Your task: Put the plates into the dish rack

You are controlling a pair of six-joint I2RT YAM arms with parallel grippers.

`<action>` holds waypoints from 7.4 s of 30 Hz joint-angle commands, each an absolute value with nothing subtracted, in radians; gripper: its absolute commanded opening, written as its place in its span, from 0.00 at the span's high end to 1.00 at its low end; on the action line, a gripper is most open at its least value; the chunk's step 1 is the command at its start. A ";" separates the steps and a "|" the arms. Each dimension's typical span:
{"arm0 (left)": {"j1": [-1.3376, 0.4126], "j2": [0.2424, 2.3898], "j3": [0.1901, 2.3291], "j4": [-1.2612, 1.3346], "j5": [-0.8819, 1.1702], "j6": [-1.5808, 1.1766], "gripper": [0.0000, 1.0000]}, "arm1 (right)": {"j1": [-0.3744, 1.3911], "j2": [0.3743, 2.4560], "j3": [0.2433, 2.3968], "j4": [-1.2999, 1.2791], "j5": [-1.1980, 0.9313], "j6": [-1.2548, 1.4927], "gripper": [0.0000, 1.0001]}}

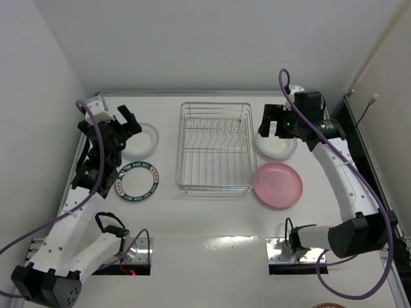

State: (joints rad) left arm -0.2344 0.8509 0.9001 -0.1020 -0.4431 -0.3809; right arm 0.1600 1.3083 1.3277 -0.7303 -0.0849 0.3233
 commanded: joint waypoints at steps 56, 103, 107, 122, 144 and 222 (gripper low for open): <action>-0.215 1.084 0.945 -0.245 -0.259 -0.568 0.00 | -0.425 2.270 1.542 -0.508 -0.748 0.546 0.89; -0.253 1.103 0.963 -0.273 -0.287 -0.577 0.00 | 0.282 1.942 2.220 -1.123 0.502 0.400 1.00; -0.253 1.103 0.963 -0.273 -0.296 -0.577 0.00 | 0.340 1.989 2.220 -1.123 0.572 0.379 1.00; -0.253 1.094 0.954 -0.282 -0.305 -0.586 0.00 | 0.416 2.115 2.229 -1.123 0.709 0.319 1.00; -0.253 1.094 0.963 -0.310 -0.325 -0.577 0.00 | 0.494 2.114 2.298 -1.071 0.747 0.278 1.00; -0.253 1.094 0.982 -0.319 -0.344 -0.568 0.00 | 0.517 2.241 2.140 -1.020 0.566 0.330 1.00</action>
State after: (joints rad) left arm -0.2436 1.1061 0.9401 -0.3286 -0.3344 -0.5766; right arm 0.5079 2.1784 2.1803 -1.0519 0.6567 0.2985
